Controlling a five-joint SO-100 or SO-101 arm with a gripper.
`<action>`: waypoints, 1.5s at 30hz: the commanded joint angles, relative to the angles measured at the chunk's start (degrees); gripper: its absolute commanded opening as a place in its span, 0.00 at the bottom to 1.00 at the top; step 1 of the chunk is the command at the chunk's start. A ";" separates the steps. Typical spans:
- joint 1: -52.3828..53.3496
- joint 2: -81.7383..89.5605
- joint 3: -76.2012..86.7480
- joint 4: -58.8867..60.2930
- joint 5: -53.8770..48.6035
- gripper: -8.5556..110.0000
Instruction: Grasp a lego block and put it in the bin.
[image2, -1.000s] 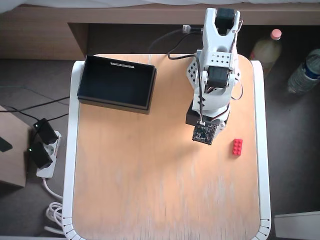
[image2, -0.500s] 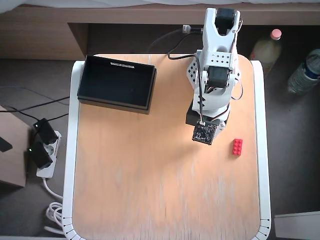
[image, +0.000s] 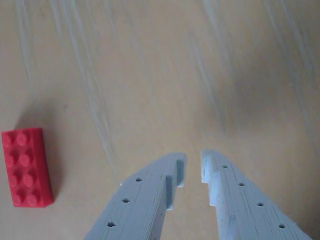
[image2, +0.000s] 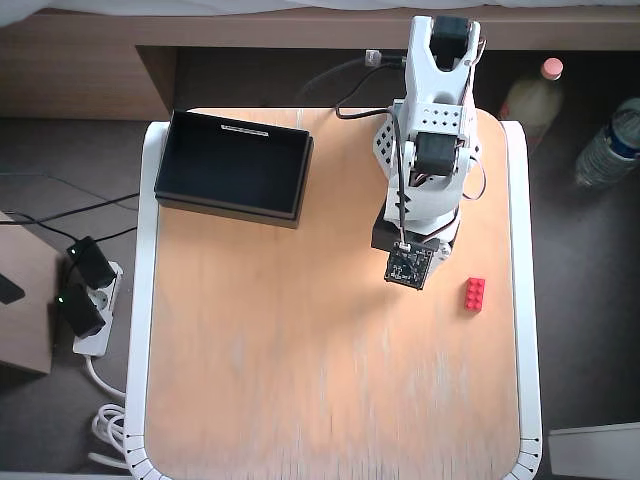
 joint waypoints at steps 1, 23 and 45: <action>-0.62 5.19 8.88 0.53 -0.18 0.08; -0.62 5.10 8.88 0.44 0.79 0.07; -3.96 -5.54 -4.66 0.44 2.11 0.07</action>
